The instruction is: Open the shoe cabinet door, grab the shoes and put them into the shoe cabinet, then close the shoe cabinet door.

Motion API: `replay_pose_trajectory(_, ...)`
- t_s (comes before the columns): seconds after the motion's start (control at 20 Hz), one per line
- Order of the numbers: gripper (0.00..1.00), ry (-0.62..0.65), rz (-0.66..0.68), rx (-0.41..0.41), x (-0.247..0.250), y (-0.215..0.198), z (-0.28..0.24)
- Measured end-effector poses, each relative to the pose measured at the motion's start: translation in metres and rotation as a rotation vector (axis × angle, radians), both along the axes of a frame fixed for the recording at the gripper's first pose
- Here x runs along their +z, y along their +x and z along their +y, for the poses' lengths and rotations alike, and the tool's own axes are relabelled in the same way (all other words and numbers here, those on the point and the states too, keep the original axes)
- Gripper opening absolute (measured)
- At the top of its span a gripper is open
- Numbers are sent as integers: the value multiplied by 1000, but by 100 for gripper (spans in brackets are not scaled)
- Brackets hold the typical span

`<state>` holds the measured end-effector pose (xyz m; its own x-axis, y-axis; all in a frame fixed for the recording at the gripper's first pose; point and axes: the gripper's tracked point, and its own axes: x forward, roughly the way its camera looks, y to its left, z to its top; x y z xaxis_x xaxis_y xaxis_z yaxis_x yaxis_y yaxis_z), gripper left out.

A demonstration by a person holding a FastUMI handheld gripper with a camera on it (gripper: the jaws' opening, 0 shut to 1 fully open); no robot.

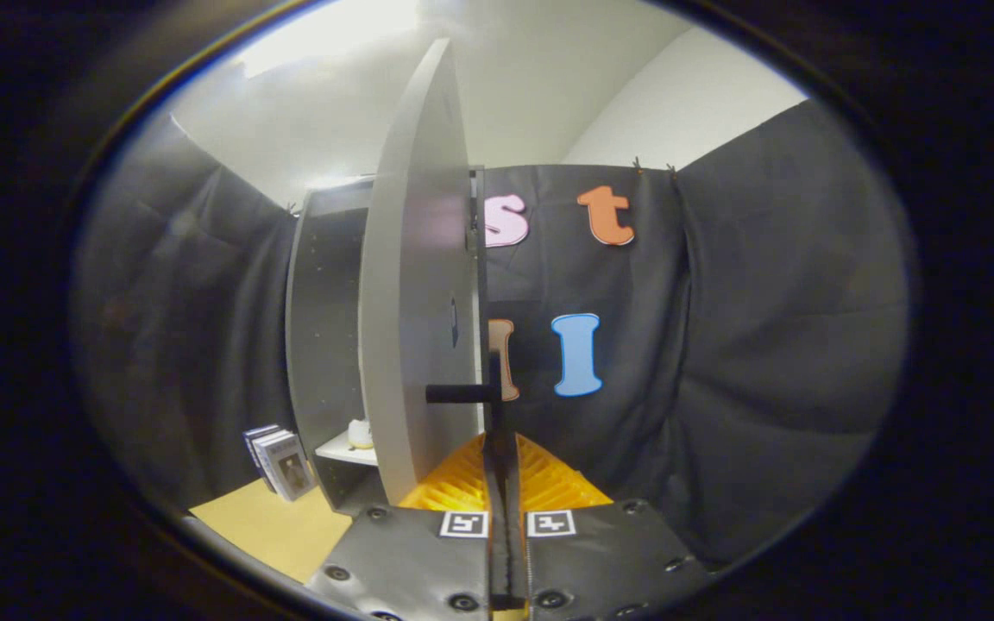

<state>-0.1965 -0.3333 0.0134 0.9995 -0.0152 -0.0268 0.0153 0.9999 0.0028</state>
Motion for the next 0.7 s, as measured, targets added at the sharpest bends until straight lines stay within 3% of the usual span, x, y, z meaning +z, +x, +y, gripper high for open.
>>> replay_pose_trajectory(0.4, 8, -30, 7, 33, 4, -3, -23)
replay_pose_trajectory(0.7, 12, -29, -11, -20, 19, -44, -27)
